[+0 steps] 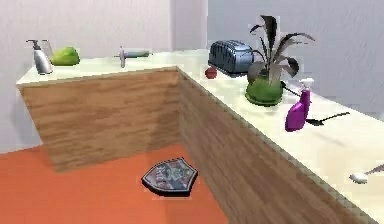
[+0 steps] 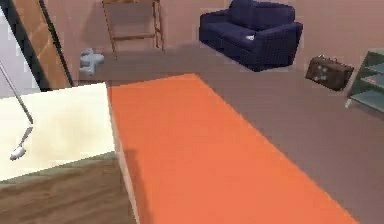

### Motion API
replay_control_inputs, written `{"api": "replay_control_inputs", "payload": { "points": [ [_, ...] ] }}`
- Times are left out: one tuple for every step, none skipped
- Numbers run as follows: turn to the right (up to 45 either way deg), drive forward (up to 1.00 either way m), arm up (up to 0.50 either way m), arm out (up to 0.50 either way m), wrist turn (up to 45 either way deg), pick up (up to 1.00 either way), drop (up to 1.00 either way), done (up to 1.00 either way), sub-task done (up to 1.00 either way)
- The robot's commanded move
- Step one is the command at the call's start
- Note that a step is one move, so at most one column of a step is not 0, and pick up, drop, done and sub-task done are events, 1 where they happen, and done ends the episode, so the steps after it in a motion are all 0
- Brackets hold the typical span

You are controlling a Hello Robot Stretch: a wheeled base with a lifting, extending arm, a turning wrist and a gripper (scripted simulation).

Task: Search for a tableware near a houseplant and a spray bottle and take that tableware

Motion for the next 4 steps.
{"api": "replay_control_inputs", "payload": {
  "points": [
    [45.0, 0.00, 0.00, 0.00, 0.0, 0.00, 0.00, 0.00, 0.00],
    [21.0, 0.00, 0.00, 0.00, 0.0, 0.00, 0.00, 0.00, 0.00],
    [0.0, 0.30, 0.00, 0.00, 0.0, 0.00, 0.00, 0.00, 0.00],
    [-45.0, 0.00, 0.00, 0.00, 0.0, 0.00, 0.00, 0.00, 0.00]
  ]
}}
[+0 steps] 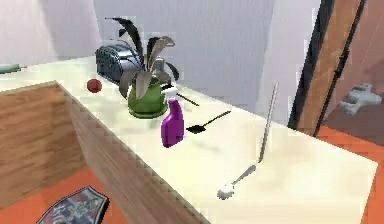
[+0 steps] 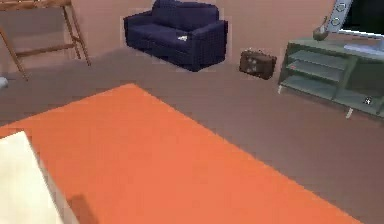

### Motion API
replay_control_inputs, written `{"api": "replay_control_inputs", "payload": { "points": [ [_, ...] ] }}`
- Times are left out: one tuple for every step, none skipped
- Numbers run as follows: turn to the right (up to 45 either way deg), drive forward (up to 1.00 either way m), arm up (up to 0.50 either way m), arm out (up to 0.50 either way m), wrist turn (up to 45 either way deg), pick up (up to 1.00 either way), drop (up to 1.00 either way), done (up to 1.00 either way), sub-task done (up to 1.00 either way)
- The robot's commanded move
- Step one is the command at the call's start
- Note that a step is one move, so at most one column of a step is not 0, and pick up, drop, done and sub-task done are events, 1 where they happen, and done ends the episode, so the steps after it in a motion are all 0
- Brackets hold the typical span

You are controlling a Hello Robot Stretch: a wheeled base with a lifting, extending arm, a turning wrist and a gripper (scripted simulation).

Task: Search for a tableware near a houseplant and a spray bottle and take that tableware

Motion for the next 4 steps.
{"api": "replay_control_inputs", "payload": {
  "points": [
    [-45.0, 0.00, 0.00, 0.00, 0.0, 0.00, 0.00, 0.00, 0.00],
    [-24.0, 0.00, 0.00, 0.00, 0.0, 0.00, 0.00, 0.00, 0.00],
    [0.0, 0.00, 0.50, 0.00, 0.0, 0.00, 0.00, 0.00, 0.00],
    [0.0, 0.00, 0.38, 0.00, 0.0, 0.00, 0.00, 0.00, 0.00]
  ]
}}
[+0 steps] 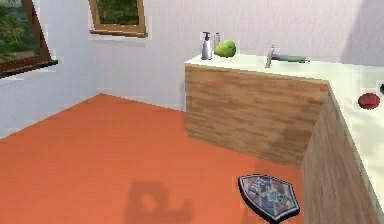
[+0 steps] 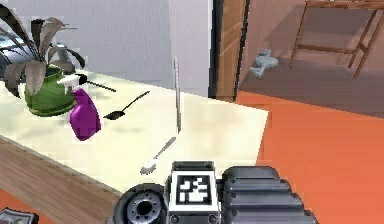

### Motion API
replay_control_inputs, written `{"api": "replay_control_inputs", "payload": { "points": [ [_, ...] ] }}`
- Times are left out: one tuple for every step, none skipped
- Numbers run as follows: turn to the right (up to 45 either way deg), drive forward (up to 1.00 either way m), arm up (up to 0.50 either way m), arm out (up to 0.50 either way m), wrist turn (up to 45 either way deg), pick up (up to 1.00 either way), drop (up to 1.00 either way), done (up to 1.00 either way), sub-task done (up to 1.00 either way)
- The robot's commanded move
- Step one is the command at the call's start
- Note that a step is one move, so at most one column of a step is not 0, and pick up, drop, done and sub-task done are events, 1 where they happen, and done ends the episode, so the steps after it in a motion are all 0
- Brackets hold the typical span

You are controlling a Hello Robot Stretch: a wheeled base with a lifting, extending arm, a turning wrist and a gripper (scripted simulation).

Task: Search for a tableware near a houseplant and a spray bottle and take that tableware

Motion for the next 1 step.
{"api": "replay_control_inputs", "payload": {
  "points": [
    [0.0, 0.00, 0.00, 0.14, 0.0, 0.00, 0.00, 0.00, 0.00]
  ]
}}
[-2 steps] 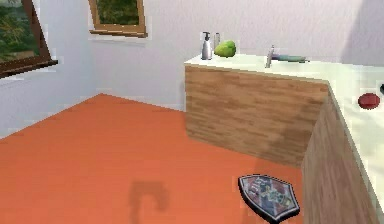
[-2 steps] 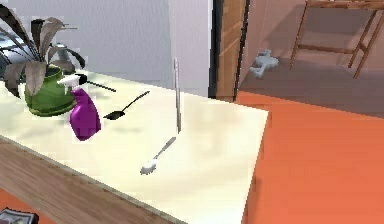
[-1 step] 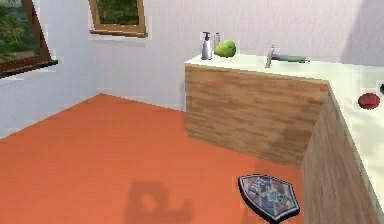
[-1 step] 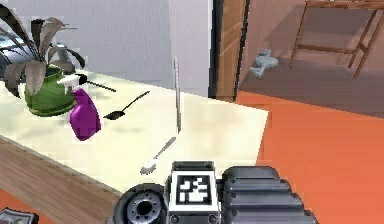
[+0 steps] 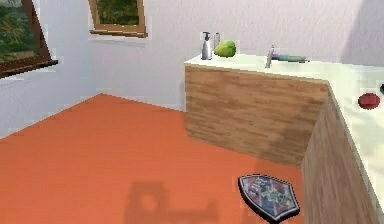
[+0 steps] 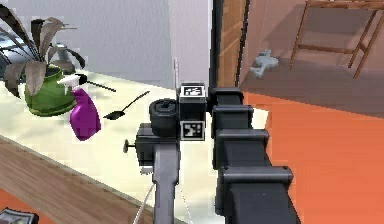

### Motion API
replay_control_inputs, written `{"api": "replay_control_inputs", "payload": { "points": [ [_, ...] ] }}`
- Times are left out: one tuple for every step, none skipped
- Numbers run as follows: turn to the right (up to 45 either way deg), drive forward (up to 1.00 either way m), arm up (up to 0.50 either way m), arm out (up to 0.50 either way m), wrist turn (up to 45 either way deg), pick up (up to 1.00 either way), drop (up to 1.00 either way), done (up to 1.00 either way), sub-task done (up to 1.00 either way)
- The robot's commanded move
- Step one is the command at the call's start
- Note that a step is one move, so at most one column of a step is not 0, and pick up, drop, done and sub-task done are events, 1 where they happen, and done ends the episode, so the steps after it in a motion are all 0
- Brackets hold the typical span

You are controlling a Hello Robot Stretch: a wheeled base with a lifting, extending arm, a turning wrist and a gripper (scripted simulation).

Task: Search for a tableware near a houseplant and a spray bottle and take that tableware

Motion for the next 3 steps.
{"api": "replay_control_inputs", "payload": {
  "points": [
    [0.0, 0.00, 0.00, 0.00, 45.0, 0.00, 0.00, 0.00, 0.00],
    [0.0, 0.00, 0.00, 0.00, 45.0, 0.00, 0.00, 0.00, 0.00],
    [0.0, 0.00, 0.00, 0.00, 45.0, 0.00, 0.00, 0.00, 0.00]
  ]
}}
